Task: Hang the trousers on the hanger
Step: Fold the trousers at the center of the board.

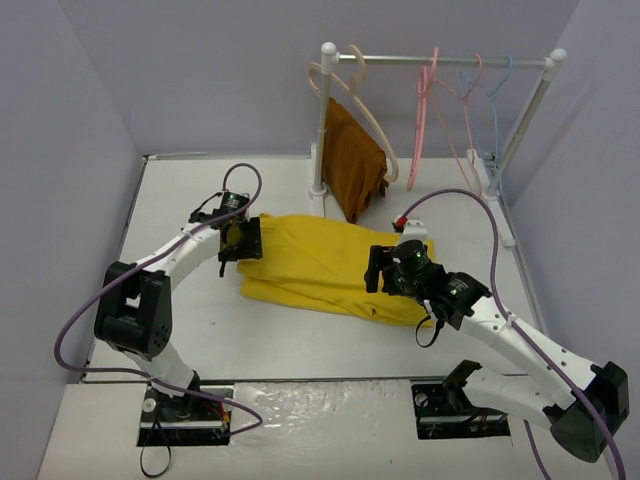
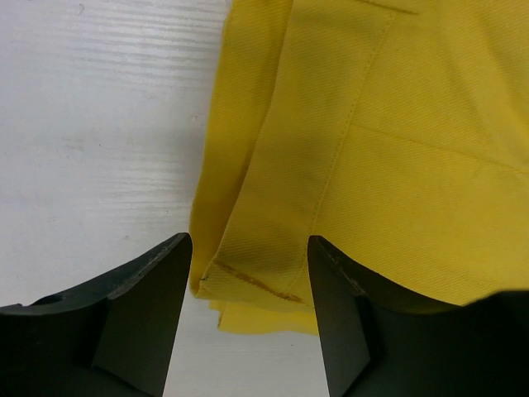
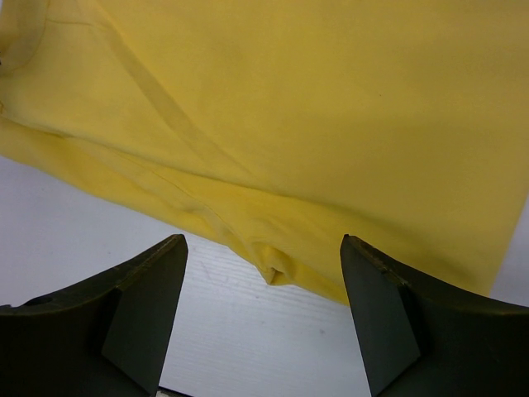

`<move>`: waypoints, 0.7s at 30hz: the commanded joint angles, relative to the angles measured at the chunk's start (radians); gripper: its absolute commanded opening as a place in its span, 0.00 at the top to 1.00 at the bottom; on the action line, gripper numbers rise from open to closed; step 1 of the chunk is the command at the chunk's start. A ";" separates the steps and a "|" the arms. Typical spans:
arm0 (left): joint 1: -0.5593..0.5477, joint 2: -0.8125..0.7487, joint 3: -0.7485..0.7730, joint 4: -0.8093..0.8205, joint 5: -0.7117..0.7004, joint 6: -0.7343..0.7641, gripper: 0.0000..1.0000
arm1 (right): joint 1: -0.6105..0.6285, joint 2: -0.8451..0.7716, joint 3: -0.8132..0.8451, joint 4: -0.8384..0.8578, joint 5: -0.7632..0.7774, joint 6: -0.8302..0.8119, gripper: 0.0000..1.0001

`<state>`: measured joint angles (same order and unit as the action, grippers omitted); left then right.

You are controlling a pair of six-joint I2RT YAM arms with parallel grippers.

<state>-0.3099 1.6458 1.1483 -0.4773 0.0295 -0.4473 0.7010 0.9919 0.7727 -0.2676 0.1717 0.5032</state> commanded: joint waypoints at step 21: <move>-0.001 -0.174 -0.154 0.056 0.082 -0.071 0.91 | -0.005 -0.069 -0.073 0.037 0.008 0.029 0.29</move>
<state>-0.3093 1.5769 1.0301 -0.4481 0.0816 -0.4825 0.7006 0.9410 0.6983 -0.2710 0.1669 0.5223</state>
